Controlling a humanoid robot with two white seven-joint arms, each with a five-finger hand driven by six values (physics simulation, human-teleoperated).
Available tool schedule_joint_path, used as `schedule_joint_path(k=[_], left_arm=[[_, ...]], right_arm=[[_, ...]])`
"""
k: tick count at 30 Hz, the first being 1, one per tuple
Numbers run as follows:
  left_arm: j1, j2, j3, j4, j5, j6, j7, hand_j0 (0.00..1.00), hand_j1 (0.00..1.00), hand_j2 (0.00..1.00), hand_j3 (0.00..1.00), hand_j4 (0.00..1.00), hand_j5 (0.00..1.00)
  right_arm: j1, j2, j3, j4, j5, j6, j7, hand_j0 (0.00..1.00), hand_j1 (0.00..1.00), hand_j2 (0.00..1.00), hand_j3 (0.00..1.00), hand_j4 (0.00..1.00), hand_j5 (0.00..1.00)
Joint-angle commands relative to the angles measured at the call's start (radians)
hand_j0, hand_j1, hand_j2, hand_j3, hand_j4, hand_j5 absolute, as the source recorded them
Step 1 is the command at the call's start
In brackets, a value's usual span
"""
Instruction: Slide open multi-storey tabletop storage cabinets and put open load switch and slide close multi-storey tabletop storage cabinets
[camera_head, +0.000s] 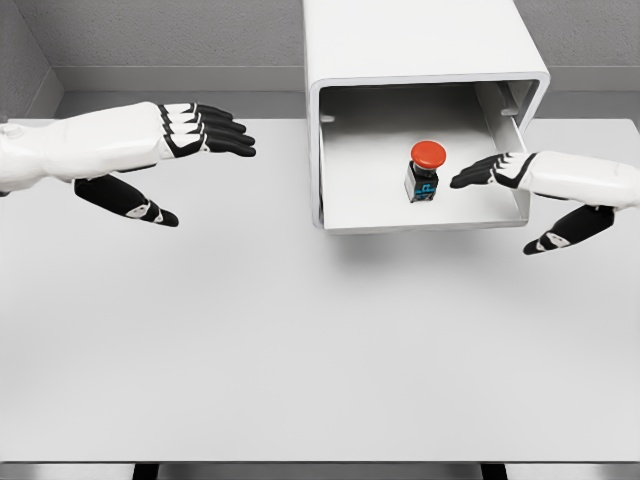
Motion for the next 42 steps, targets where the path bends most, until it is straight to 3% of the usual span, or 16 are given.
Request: schedule_joint_path(k=[1, 21, 42], left_arm=[[0.000, 0.001, 0.000, -0.001, 0.008, 0.003, 0.001, 1.00, 1.00, 1.00, 1.00, 1.00, 1.00], [-0.002, -0.002, 0.000, -0.002, 0.003, 0.003, 0.001, 1.00, 1.00, 1.00, 1.00, 1.00, 1.00], [0.000, 0.001, 0.008, -0.005, 0.005, 0.003, 0.001, 1.00, 1.00, 1.00, 1.00, 1.00, 1.00]], right_arm=[[0.000, 0.006, -0.002, 0.002, -0.008, 0.003, -0.002, 1.00, 1.00, 1.00, 1.00, 1.00, 1.00], [0.017, 0.049, -0.008, 0.001, -0.008, 0.003, -0.022, 1.00, 1.00, 1.00, 1.00, 1.00, 1.00], [0.006, 0.119, -0.009, 0.126, 0.060, 0.003, -0.028, 1.00, 1.00, 1.00, 1.00, 1.00, 1.00]])
